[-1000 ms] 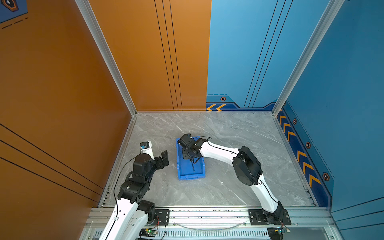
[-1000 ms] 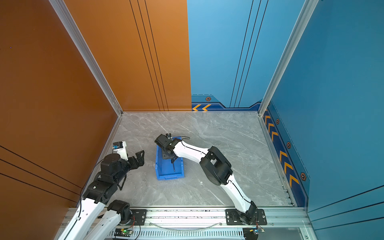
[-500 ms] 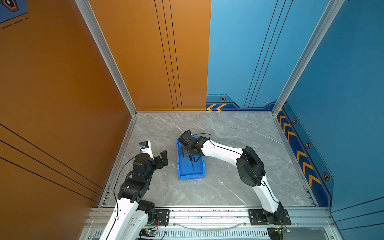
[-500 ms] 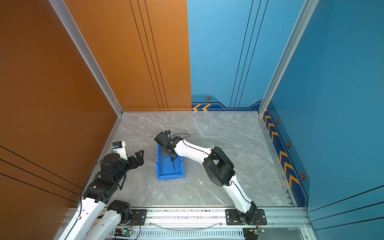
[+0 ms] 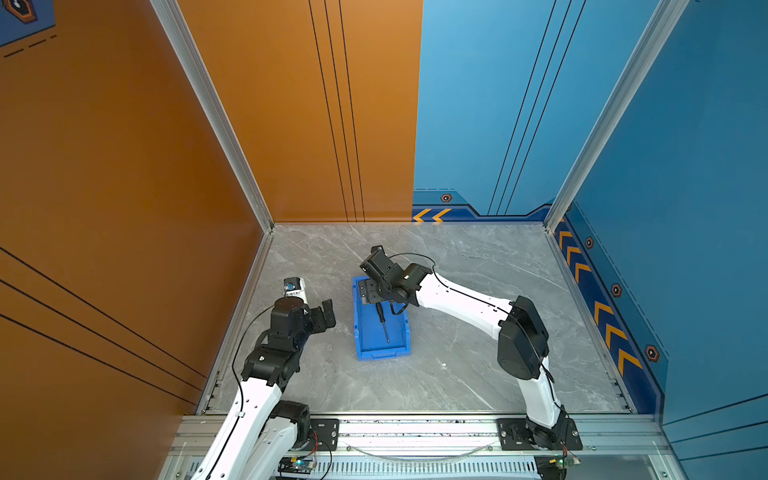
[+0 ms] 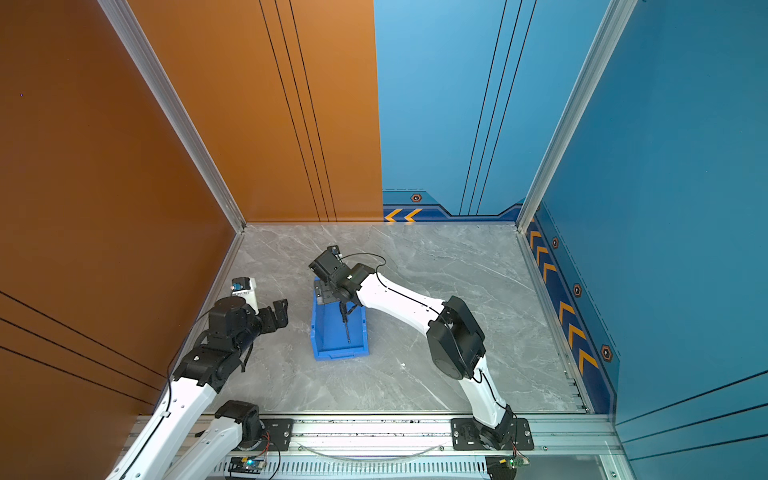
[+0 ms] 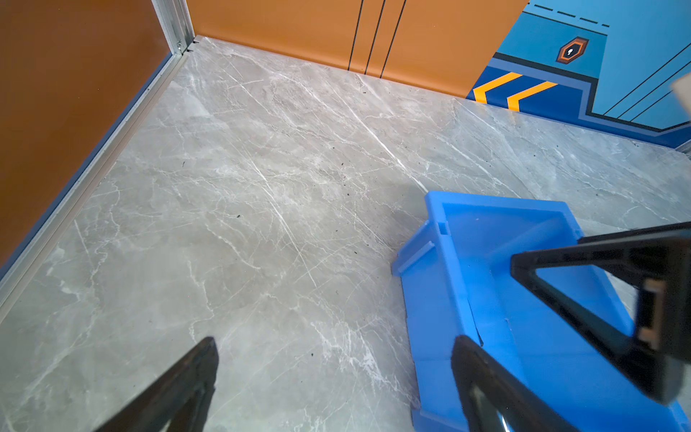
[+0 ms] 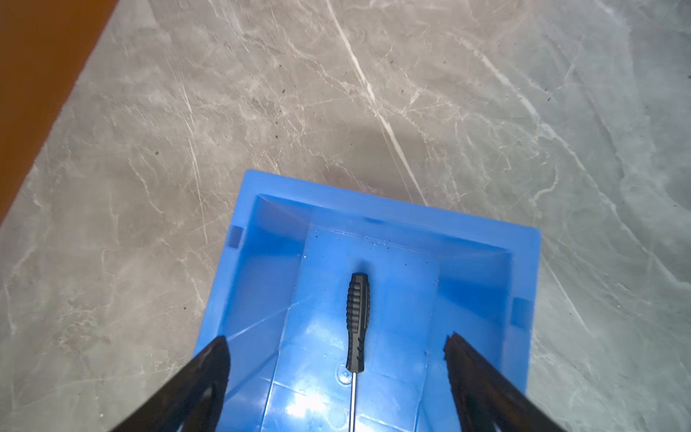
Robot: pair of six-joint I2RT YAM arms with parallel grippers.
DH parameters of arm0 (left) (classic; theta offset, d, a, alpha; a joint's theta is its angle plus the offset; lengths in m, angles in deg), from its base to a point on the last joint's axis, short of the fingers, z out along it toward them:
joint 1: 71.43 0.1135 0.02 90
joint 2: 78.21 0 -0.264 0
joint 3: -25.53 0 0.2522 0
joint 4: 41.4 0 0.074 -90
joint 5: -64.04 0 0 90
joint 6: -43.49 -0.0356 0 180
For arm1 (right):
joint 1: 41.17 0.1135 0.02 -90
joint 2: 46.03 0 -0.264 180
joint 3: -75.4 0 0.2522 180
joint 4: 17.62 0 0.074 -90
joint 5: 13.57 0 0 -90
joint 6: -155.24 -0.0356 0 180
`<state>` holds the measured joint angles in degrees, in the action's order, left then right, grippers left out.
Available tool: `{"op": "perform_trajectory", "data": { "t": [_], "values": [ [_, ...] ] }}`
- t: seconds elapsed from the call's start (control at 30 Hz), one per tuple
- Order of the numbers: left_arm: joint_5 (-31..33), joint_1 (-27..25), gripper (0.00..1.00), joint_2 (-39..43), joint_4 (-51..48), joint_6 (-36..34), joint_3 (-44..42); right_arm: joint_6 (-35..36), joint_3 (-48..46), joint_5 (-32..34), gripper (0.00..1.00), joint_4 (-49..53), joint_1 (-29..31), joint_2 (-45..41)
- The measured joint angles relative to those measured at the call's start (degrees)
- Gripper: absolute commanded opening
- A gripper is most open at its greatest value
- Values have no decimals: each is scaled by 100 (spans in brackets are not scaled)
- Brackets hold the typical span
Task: Put the screwdriver in the bin
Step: 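Raise the right gripper out of the bin and draw it back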
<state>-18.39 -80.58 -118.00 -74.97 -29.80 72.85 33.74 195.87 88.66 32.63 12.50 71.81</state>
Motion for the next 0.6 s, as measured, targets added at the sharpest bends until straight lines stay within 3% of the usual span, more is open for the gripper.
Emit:
{"op": "perform_trajectory", "data": {
  "t": [0.27, 0.6],
  "values": [
    [341, 4, 98, -94, 271, -348, 0, 212, -402, 651, 100, -44, -13, -1080],
    [280, 48, 98, 192, 654, -664, -175, 328, -1985, 1716, 100, -140, -667, -2643]
  ]
}}
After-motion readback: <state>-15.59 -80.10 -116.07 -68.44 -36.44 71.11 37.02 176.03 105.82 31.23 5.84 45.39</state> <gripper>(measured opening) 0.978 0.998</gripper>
